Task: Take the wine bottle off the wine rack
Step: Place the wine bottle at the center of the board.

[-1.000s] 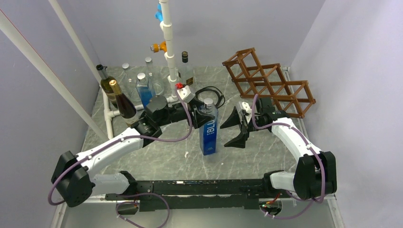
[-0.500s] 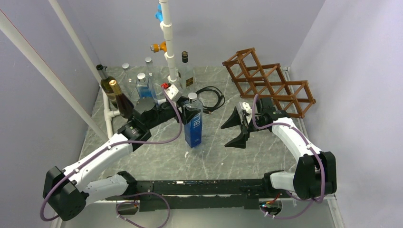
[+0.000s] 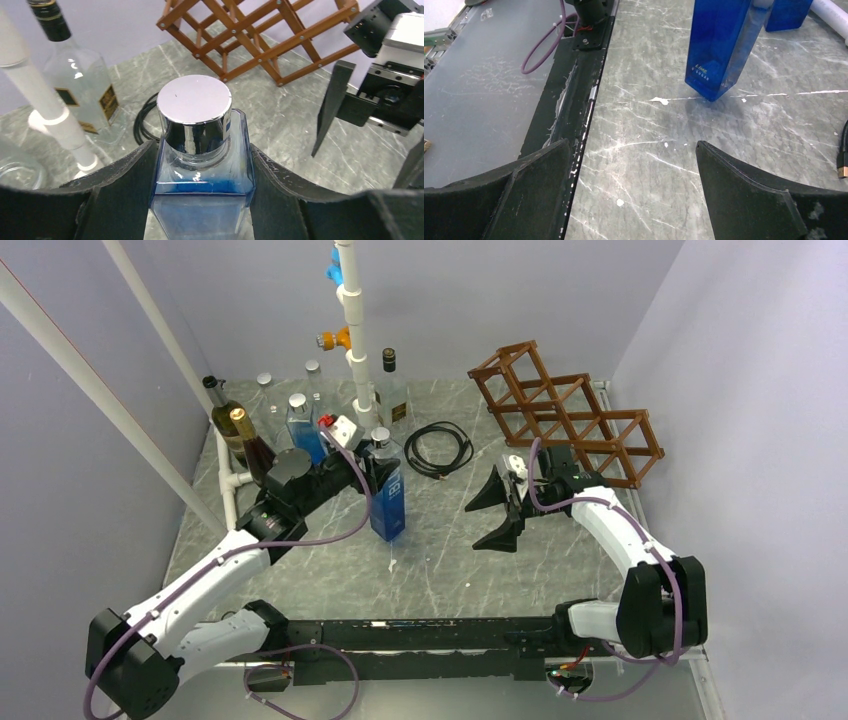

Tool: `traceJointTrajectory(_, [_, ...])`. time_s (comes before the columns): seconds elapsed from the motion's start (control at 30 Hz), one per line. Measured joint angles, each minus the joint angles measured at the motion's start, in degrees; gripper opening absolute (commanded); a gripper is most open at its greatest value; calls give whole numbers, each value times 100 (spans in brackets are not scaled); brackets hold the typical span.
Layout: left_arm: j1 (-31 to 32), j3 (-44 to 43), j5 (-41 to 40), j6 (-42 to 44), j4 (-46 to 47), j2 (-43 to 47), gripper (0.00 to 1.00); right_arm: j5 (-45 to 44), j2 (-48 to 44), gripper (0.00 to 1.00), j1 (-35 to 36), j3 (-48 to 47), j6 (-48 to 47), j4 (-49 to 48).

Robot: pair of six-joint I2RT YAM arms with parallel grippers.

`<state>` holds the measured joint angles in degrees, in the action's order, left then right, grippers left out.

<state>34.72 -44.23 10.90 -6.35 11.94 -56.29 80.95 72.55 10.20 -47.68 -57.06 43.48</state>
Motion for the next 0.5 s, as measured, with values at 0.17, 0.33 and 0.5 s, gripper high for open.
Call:
traceJointTrajectory(0.17, [-142,107,-302,39,61,107,0,-17,83,99,0,0,-11,4])
traceJointTrajectory(0.33, [-302,247,-549,81,164,136,0,-55,107,99,0,0,-44,7])
traceJointTrajectory(0.5, [-452,348,-789,116,310,131,0,-94,120,99,0,0,-48,7])
